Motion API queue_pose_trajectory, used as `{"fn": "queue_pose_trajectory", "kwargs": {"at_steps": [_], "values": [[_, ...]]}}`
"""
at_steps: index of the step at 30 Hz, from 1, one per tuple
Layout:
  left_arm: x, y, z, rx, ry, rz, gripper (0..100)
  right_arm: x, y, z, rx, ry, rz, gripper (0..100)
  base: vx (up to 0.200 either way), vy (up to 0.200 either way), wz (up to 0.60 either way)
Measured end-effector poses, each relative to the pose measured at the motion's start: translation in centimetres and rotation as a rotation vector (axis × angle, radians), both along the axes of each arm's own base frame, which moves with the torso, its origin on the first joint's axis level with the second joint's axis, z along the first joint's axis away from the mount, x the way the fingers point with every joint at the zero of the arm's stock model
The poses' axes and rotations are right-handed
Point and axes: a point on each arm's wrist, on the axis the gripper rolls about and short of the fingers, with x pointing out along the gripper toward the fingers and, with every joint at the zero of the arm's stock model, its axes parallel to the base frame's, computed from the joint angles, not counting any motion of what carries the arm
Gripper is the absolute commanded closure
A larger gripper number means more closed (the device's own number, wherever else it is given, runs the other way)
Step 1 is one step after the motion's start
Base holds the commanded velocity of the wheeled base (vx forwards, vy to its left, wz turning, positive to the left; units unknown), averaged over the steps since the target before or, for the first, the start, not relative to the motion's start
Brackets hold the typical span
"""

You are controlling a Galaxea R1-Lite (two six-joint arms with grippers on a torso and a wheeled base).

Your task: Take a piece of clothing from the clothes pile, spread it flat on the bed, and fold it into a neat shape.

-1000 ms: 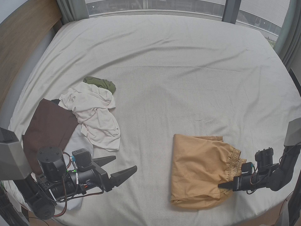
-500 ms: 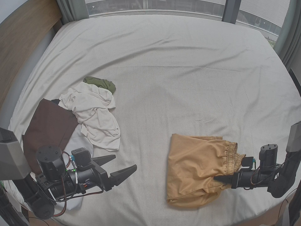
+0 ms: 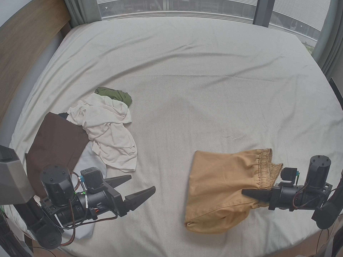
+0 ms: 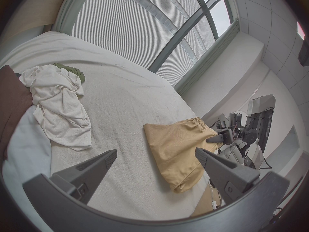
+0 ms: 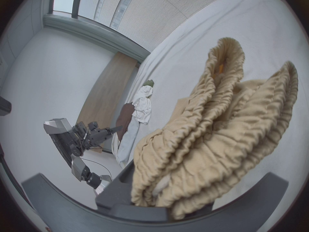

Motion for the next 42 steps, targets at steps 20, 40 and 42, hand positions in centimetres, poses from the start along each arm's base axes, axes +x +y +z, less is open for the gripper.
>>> {"fn": "queue_pose_trajectory", "kwargs": {"at_steps": [20, 40, 42], "values": [[-0.2, 0.1, 0.6, -0.011, -0.021, 0.002, 0, 2.5, 0.8, 5.2, 0.106, -0.184, -0.012, 100, 0.0, 0.0, 0.0], [-0.4, 0.2, 1.0, -0.02, -0.033, 0.003, 0, 5.4, 1.6, 9.7, 0.15, -0.263, -0.017, 100, 0.0, 0.0, 0.0], [-0.4, 0.2, 1.0, -0.02, -0.034, 0.002, 0, 5.8, 1.7, 10.1, 0.152, -0.267, -0.018, 100, 0.0, 0.0, 0.0]]}}
